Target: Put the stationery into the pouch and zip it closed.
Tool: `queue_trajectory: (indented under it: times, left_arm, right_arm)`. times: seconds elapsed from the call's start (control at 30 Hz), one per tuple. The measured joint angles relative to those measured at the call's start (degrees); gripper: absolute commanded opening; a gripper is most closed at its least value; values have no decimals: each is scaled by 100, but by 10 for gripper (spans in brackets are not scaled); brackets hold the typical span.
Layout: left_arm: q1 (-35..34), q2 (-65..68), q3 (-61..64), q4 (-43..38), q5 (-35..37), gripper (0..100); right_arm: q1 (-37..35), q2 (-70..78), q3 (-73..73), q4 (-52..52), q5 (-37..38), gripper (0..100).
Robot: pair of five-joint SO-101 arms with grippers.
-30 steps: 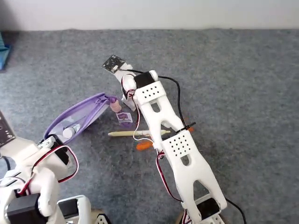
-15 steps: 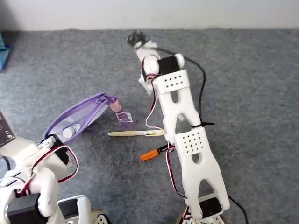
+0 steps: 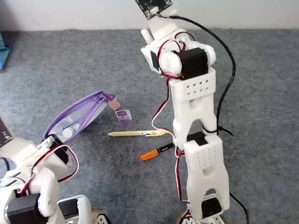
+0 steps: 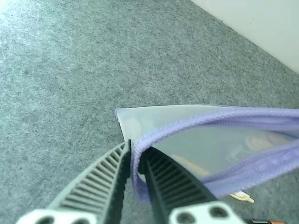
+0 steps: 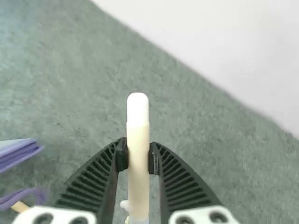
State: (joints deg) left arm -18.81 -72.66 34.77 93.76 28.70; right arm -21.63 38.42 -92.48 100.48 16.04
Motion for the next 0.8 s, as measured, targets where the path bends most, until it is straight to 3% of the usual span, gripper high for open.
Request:
queue_trajectory:
  times: [0.23, 0.4, 0.63, 0.8]
  left_arm:
    - [0, 0, 0, 0, 26, 13]
    - [0, 0, 0, 0, 35, 13]
    - [0, 0, -9, 0, 35, 13]
    - [26, 62, -316, 141, 35, 13]
  right_arm:
    - [-158, -1767, 2145, 9, -105, 7]
    - [-422, -3103, 3692, 9, -659, 7]
    - [-1222, -4686, 4862, 9, -1433, 7]
    - [-2251, -5503, 5257, -35, -1802, 7]
